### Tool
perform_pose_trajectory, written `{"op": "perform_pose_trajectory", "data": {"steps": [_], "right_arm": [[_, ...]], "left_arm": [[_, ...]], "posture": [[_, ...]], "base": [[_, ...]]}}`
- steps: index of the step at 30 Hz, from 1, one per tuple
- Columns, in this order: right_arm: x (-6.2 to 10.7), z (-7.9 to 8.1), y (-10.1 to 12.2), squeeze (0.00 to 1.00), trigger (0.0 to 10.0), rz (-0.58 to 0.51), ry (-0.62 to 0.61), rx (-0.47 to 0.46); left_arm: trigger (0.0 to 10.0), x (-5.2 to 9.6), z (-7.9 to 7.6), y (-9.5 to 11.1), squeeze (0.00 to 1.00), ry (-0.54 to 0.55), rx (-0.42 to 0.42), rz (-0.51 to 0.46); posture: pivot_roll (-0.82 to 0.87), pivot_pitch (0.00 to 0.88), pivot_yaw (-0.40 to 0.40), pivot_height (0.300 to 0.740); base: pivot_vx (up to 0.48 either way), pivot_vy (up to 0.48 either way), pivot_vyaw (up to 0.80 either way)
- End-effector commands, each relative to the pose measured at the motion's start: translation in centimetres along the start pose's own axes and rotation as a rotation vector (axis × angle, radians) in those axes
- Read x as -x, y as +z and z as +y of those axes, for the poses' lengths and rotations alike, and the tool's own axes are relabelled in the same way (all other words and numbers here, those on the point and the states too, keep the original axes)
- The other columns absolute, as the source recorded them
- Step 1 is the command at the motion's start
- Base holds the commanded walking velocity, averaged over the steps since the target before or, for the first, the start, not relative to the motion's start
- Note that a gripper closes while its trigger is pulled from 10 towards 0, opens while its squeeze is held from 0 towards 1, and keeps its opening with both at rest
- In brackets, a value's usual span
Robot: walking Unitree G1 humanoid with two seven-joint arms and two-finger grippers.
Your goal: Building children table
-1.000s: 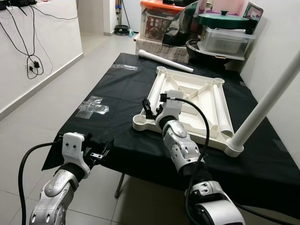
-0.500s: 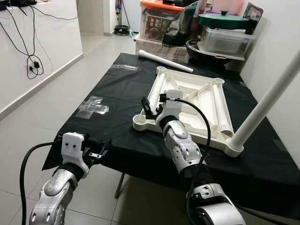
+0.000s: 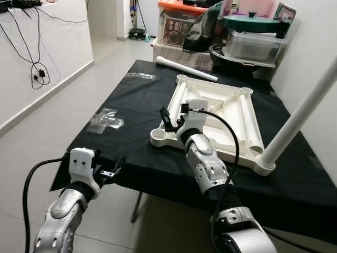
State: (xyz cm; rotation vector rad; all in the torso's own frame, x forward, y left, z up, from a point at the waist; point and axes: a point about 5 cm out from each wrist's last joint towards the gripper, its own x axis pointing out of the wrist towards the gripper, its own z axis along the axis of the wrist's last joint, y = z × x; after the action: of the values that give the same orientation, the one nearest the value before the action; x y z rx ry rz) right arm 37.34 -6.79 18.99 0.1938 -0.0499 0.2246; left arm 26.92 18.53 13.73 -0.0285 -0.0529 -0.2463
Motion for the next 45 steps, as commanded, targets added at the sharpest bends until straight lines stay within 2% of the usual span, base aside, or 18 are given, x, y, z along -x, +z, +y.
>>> {"op": "perform_pose_trajectory", "data": {"steps": [1, 15, 22, 23, 24, 25, 27, 28, 31, 33, 35, 36, 37, 41, 43, 45], "right_arm": [[0.0, 0.5, -0.1, 0.00, 10.0, 0.013, 0.016, -0.012], [0.0, 0.5, 0.2, 0.00, 10.0, 0.006, 0.028, -0.017], [0.8, -1.2, 0.6, 0.00, 10.0, -0.039, 0.001, 0.087], [1.1, -1.8, 0.5, 0.00, 10.0, -0.045, -0.007, 0.115], [2.2, -3.2, 0.5, 0.00, 10.0, -0.070, -0.038, 0.172], [2.2, -3.2, 0.5, 0.00, 10.0, -0.070, -0.038, 0.172], [3.9, -5.1, 0.5, 0.00, 10.0, -0.100, -0.073, 0.274], [3.9, -5.1, 0.5, 0.00, 10.0, -0.100, -0.073, 0.274], [7.0, -7.4, 0.0, 0.00, 10.0, -0.095, -0.056, 0.413], [7.0, -7.4, 0.0, 0.00, 10.0, -0.095, -0.056, 0.413], [9.2, -8.6, -0.8, 0.00, 10.0, -0.043, -0.037, 0.477], [9.2, -8.6, -0.8, 0.00, 10.0, -0.043, -0.037, 0.477], [10.0, -9.0, -1.1, 0.00, 10.0, -0.022, -0.035, 0.493], [11.0, -9.2, -1.3, 0.00, 10.0, 0.001, -0.044, 0.502], [11.0, -9.2, -1.3, 0.00, 10.0, 0.001, -0.044, 0.502], [11.5, -9.0, -1.5, 0.00, 10.0, 0.007, -0.096, 0.471]], "left_arm": [[10.0, 0.0, 0.1, -0.2, 0.00, 0.003, 0.000, 0.013], [10.0, -0.1, 0.5, 0.5, 0.00, 0.021, -0.004, -0.009], [10.0, 0.2, 0.7, 1.2, 0.00, 0.038, -0.011, -0.030], [10.0, 0.3, 0.7, 1.3, 0.00, 0.043, -0.012, -0.034], [10.0, 0.8, 0.5, 1.4, 0.00, 0.047, -0.029, -0.033], [10.0, 0.8, 0.5, 1.4, 0.00, 0.047, -0.029, -0.033], [10.0, 1.6, 0.1, 1.5, 0.00, 0.056, -0.057, -0.029], [10.0, 1.6, 0.1, 1.5, 0.00, 0.056, -0.057, -0.029], [10.0, 2.9, -0.7, 1.3, 0.00, 0.069, -0.086, -0.008], [10.0, 2.9, -0.7, 1.3, 0.00, 0.069, -0.086, -0.008], [10.0, 3.7, -0.9, 0.9, 0.00, 0.084, -0.096, 0.013], [10.0, 3.7, -0.9, 0.9, 0.00, 0.084, -0.096, 0.013], [10.0, 4.0, -0.8, 0.8, 0.00, 0.095, -0.099, 0.018], [10.0, 4.4, -0.8, 0.8, 0.00, 0.109, -0.114, 0.024], [10.0, 4.4, -0.8, 0.8, 0.00, 0.109, -0.114, 0.024], [10.0, 4.6, -0.5, 1.1, 0.00, 0.119, -0.141, 0.025]], "posture": [[0.09, 0.000, -0.098, 0.740], [0.09, 0.000, -0.096, 0.740], [0.08, 0.000, -0.094, 0.740], [0.07, 0.000, -0.094, 0.740], [0.06, 0.000, -0.098, 0.740], [0.06, 0.000, -0.098, 0.740], [0.05, 0.000, -0.099, 0.740], [0.05, 0.000, -0.099, 0.740], [0.04, 0.000, -0.107, 0.740], [0.04, 0.000, -0.107, 0.740], [0.02, 0.000, -0.112, 0.740], [0.02, 0.000, -0.112, 0.740], [0.02, 0.000, -0.112, 0.740], [0.02, 0.000, -0.112, 0.740], [0.02, 0.000, -0.112, 0.740], [0.02, 0.000, -0.103, 0.740]], "base": [[0.000, 0.480, -0.80], [0.000, 0.480, -0.80], [0.000, 0.480, -0.80], [0.000, 0.480, -0.80], [0.000, 0.480, -0.80], [0.000, 0.480, -0.80], [0.000, 0.480, -0.80], [0.000, 0.480, -0.80], [0.000, 0.480, -0.80], [0.000, 0.480, -0.80], [0.000, 0.480, -0.80], [0.000, 0.480, -0.80], [0.000, 0.480, -0.80], [0.000, 0.480, -0.80], [0.000, 0.480, -0.80], [0.000, 0.480, -0.80]]}}
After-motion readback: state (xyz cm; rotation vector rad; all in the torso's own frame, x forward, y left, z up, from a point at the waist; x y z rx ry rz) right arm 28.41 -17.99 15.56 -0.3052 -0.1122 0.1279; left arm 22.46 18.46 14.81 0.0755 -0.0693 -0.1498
